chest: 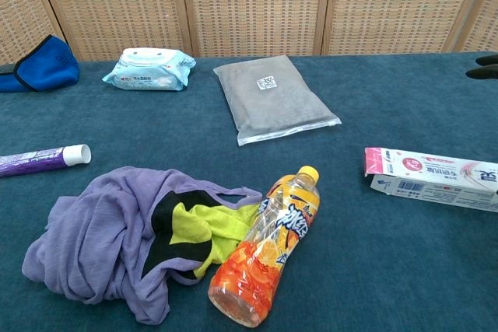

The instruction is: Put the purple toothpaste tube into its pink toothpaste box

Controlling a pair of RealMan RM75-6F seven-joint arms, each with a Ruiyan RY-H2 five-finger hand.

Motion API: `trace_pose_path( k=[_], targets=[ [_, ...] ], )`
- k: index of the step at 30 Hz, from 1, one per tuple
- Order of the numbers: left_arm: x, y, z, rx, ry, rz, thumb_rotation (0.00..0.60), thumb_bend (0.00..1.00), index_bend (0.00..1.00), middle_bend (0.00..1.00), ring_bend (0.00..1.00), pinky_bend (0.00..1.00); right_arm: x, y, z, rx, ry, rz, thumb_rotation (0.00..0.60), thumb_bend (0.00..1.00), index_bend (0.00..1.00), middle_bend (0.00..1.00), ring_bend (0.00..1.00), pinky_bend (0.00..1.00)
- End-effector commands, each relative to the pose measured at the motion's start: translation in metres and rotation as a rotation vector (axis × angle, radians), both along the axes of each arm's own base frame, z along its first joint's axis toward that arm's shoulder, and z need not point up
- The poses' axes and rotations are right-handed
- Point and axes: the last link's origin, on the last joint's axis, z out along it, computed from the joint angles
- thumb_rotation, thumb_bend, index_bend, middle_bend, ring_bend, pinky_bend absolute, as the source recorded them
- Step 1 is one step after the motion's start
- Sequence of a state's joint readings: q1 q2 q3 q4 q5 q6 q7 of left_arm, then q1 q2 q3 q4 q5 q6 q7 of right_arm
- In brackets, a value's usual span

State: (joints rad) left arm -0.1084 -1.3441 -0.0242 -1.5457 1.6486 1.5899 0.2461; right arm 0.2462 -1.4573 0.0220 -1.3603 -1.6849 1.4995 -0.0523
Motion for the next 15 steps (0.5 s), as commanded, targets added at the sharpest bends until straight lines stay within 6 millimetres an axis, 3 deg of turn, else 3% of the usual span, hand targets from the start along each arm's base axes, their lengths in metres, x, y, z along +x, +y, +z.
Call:
trace_pose_path(
  k=[1,15],
  targets=[
    [-0.0004,0.0001,0.0001,0.0,0.0,0.002,0.6,0.32,0.0,0.0,0.0,0.0,-0.0002,0.0002,-0.0003,0.001,0.003,0.0,0.6,0.07,0.03,0.0,0.0,0.0],
    [0.0009,0.0023,-0.0016,-0.004,-0.013,0.001,0.6,0.32,0.0,0.0,0.0,0.0,0.0014,0.0013,-0.0023,0.007,0.004,0.004,0.6,0.07,0.03,0.0,0.0,0.0]
  ],
)
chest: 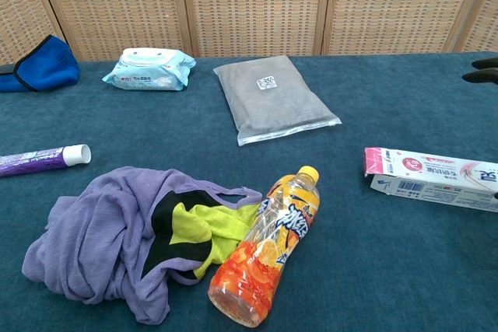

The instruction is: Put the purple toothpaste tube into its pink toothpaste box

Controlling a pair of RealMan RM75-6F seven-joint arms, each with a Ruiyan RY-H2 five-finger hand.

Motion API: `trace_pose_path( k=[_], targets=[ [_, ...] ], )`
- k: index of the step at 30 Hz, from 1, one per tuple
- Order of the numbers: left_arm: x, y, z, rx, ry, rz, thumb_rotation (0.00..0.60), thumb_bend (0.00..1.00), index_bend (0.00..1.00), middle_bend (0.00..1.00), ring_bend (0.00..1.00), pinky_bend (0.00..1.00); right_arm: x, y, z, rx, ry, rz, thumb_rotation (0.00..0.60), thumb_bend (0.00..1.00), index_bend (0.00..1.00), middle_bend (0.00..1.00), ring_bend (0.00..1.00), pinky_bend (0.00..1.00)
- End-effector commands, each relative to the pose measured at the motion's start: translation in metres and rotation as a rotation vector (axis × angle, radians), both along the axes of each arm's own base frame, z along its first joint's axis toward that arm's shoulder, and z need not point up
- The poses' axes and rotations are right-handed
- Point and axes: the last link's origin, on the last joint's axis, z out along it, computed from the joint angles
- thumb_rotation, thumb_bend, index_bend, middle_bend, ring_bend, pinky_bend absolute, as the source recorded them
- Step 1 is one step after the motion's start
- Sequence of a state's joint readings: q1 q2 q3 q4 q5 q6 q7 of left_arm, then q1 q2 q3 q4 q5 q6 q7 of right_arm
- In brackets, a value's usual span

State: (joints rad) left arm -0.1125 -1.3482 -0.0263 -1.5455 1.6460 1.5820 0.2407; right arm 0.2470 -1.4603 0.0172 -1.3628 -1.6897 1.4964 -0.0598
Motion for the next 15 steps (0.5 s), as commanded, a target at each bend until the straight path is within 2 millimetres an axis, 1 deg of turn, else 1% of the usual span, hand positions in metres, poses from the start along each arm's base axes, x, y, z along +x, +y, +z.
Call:
trace_pose_path(
  k=[1,4,7,15],
  targets=[
    [0.0,0.001,0.0,0.004,-0.008,0.001,0.6,0.32,0.0,0.0,0.0,0.0,0.0,0.0,0.0,-0.001,0.0,0.0,0.6,0.07,0.03,0.0,0.0,0.0],
    [0.0,0.004,0.0,-0.001,-0.016,0.008,0.6,0.32,0.0,0.0,0.0,0.0,0.0,0.0,0.0,-0.001,-0.001,-0.003,0.6,0.07,0.03,0.0,0.0,0.0],
    [-0.002,0.01,0.0,-0.01,-0.007,0.021,0.6,0.28,0.0,0.0,0.0,0.0,-0.002,0.0,-0.001,0.003,0.004,-0.01,0.6,0.07,0.03,0.0,0.0,0.0],
    [-0.004,0.028,0.01,-0.004,0.062,0.051,0.6,0.24,0.0,0.0,0.0,0.0,-0.001,-0.001,-0.002,0.007,0.001,-0.005,0.6,0.07,0.03,0.0,0.0,0.0]
  ],
)
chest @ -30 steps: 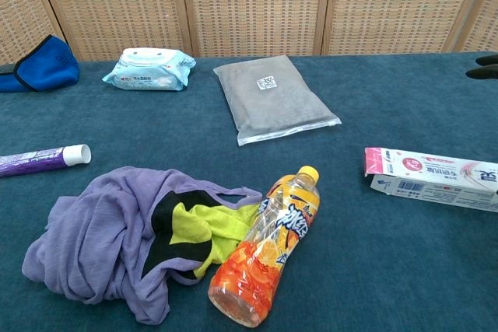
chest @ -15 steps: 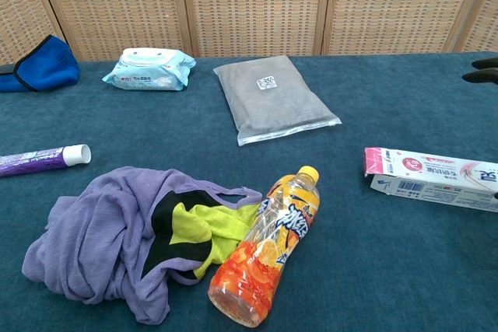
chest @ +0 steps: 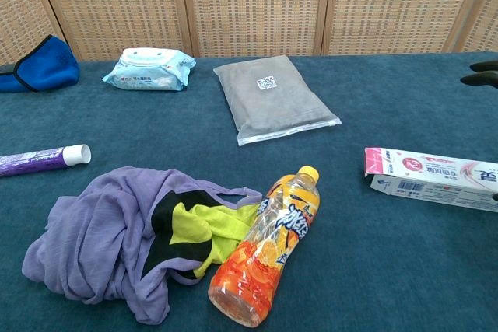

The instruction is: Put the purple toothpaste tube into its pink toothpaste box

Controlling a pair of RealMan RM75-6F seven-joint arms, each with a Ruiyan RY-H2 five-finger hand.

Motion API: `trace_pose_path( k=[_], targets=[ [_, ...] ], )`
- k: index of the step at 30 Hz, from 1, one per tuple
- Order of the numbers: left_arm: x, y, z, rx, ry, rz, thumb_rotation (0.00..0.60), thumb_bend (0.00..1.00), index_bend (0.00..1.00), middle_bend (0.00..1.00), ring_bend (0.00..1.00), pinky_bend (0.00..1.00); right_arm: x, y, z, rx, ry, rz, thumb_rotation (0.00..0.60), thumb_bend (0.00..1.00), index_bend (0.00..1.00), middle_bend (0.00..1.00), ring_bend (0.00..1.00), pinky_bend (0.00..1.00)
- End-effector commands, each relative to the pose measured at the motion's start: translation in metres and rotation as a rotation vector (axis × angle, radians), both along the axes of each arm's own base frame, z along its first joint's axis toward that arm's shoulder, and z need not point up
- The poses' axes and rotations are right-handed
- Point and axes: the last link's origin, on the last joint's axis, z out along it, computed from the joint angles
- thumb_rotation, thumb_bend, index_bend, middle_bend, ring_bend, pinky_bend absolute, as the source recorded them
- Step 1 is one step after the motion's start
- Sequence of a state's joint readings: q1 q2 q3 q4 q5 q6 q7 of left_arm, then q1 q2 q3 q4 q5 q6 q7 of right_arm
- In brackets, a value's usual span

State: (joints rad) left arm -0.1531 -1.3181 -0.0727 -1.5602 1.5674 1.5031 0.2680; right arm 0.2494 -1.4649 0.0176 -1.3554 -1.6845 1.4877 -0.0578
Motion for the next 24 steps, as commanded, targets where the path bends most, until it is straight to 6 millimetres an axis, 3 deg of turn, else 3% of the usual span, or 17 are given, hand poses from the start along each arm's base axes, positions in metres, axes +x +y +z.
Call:
trace_pose_path(
  k=[1,11,17,24],
  targets=[
    [0.0,0.006,0.003,-0.001,0.023,0.01,0.6,0.24,0.0,0.0,0.0,0.0,0.0,0.0,0.0,0.002,-0.003,0.0,0.6,0.07,0.03,0.0,0.0,0.0],
    [0.0,0.025,0.009,-0.046,0.052,0.091,0.6,0.24,0.0,0.0,0.0,0.0,0.001,0.002,-0.002,0.013,-0.008,0.005,0.6,0.07,0.03,0.0,0.0,0.0],
    [0.0,0.065,0.023,-0.063,0.095,0.161,0.6,0.24,0.03,0.0,0.0,0.0,0.002,0.001,-0.004,0.022,-0.006,0.007,0.6,0.07,0.03,0.0,0.0,0.0],
    [-0.006,0.107,0.011,-0.126,0.117,0.268,0.6,0.25,0.1,0.0,0.0,0.04,0.003,0.002,-0.008,0.036,0.0,0.011,0.6,0.07,0.03,0.0,0.0,0.0]
  ],
)
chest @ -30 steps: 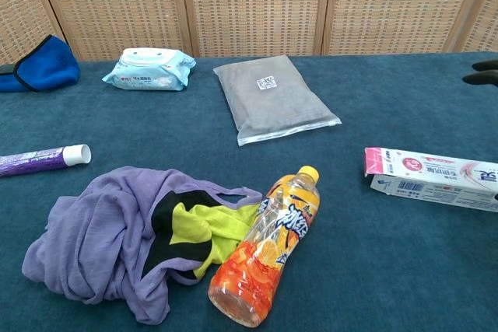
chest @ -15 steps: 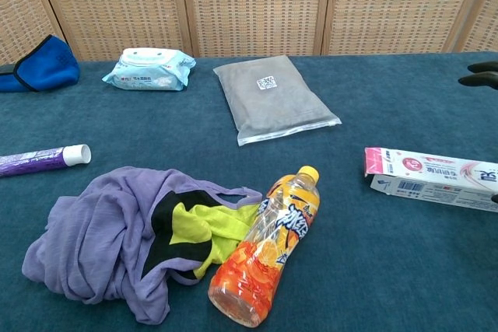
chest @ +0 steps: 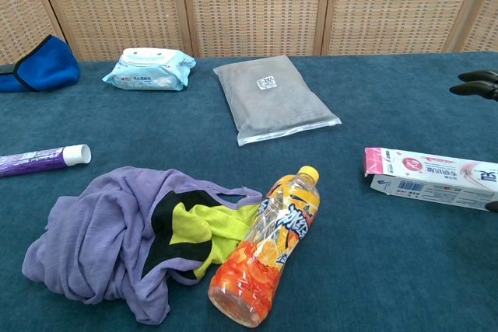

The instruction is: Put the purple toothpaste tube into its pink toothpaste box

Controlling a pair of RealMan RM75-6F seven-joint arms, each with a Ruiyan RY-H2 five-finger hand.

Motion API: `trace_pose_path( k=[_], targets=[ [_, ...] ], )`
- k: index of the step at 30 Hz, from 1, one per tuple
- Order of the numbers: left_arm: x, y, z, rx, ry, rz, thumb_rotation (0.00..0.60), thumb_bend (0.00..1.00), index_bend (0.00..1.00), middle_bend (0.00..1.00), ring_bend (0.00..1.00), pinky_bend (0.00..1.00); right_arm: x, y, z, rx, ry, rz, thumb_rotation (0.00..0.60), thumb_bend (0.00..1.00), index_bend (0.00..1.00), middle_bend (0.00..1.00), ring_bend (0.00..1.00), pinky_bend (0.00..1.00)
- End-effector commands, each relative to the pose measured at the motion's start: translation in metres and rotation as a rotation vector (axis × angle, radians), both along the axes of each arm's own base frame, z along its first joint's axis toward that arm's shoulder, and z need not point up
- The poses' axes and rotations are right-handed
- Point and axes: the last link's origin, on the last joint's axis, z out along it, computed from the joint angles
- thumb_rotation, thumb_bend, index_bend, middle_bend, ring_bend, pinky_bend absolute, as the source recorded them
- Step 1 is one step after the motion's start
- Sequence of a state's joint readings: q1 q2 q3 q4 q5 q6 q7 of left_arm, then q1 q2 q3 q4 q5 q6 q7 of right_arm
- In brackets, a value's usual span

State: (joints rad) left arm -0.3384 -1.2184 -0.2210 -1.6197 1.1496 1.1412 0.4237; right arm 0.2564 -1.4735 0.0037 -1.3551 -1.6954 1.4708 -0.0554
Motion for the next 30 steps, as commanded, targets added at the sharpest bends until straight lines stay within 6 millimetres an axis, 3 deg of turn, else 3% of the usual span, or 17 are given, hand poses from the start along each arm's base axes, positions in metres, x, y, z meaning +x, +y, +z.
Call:
trace_pose_path(
  k=[1,7,13,30],
  targets=[
    [0.0,0.03,-0.009,-0.031,0.021,0.051,0.6,0.25,0.1,0.0,0.0,0.05,0.0,0.0,0.0,0.002,0.001,0.002,0.6,0.07,0.03,0.0,0.0,0.0],
    [-0.004,0.048,-0.026,-0.064,0.035,0.111,0.6,0.25,0.16,0.07,0.08,0.13,0.0,-0.001,-0.002,0.007,-0.001,-0.001,0.6,0.07,0.03,0.0,0.0,0.0],
    [-0.003,0.057,-0.045,-0.093,0.061,0.135,0.6,0.25,0.21,0.11,0.09,0.15,0.0,-0.001,-0.002,0.009,-0.008,-0.002,0.6,0.07,0.03,0.0,0.0,0.0],
    [-0.009,0.061,-0.067,-0.125,0.116,0.174,0.6,0.25,0.34,0.19,0.16,0.2,0.0,0.0,0.002,0.001,-0.032,0.001,0.6,0.07,0.03,0.0,0.0,0.0]
  ],
)
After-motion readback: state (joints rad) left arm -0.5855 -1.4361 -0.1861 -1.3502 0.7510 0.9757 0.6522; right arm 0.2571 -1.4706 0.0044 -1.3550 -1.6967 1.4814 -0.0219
